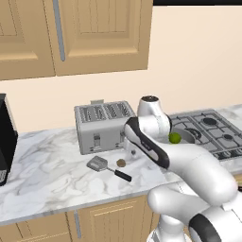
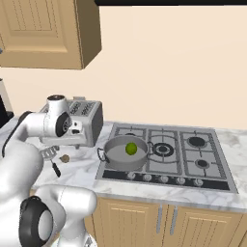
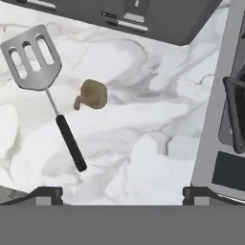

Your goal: Put the garlic and lime in the pot. Retrieve the spatula and lightly stir the vegetables in the pot.

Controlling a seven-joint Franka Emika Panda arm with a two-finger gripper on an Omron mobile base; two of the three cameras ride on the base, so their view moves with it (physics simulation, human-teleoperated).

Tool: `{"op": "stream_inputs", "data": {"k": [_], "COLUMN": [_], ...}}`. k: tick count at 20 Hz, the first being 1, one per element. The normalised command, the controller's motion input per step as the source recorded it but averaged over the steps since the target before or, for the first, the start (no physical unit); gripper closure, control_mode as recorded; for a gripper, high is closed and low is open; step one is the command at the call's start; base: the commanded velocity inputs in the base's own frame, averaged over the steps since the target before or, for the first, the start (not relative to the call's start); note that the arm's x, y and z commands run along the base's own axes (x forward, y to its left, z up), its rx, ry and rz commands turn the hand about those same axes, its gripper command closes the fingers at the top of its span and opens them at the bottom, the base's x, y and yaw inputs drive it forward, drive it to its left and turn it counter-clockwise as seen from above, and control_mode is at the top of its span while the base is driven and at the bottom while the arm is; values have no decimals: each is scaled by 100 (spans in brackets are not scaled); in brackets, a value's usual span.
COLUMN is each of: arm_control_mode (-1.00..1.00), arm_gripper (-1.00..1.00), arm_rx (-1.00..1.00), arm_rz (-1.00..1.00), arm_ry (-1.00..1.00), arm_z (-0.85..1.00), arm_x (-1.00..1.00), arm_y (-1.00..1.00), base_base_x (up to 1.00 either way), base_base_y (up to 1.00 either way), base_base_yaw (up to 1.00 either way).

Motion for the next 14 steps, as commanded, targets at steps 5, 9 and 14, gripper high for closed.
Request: {"op": "stream_inputs", "data": {"k": [5, 9, 14], "arm_control_mode": [-100, -100, -100], "arm_gripper": [-100, -100, -100], "arm_rx": [0, 0, 0], "arm_rz": [9, -3, -13], "arm_ry": [1, 0, 0], "arm_z": [-6, -24, -42], "arm_x": [2, 9, 51], "arm_y": [60, 2, 14], "base_base_x": [0, 0, 0], "base_base_y": [0, 0, 0], "base_base_yaw": [0, 0, 0]}}
